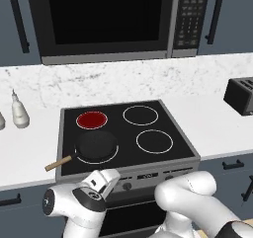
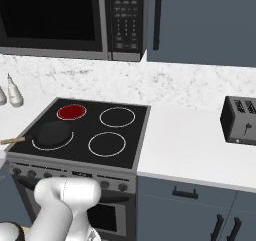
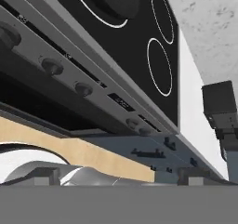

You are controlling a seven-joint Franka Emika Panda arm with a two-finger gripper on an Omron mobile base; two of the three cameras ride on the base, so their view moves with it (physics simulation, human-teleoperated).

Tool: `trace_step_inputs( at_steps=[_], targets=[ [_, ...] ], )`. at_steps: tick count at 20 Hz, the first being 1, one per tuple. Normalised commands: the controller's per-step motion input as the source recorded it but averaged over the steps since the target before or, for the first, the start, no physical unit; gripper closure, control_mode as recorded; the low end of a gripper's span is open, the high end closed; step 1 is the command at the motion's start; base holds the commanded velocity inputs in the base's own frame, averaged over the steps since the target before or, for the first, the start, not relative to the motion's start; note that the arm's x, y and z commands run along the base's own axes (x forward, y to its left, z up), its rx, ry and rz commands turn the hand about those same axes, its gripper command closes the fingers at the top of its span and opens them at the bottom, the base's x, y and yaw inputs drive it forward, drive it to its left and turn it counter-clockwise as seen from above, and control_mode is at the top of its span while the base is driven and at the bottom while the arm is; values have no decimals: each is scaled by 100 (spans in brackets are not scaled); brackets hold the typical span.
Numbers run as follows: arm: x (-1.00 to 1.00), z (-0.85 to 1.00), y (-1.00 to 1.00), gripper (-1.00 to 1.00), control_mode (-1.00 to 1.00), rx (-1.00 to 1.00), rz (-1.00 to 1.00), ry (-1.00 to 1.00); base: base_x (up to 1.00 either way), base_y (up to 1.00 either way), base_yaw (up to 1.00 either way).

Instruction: Turn off the rear left burner of the stove.

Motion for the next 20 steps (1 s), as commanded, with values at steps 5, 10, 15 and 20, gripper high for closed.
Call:
trace_step_inputs(
  at_steps=[5, 10, 15, 20],
  targets=[
    [0, -57, 14, -100, -100, -16, 2, -1, 0, 0, 0],
    [11, -25, 5, -100, -100, -2, 0, -5, 0, 0, 0],
    [37, -12, 3, -100, -100, 0, 4, 0, 0, 0, 0],
    [33, -19, 5, -100, -100, 0, 12, 2, 0, 0, 0]
  ],
)
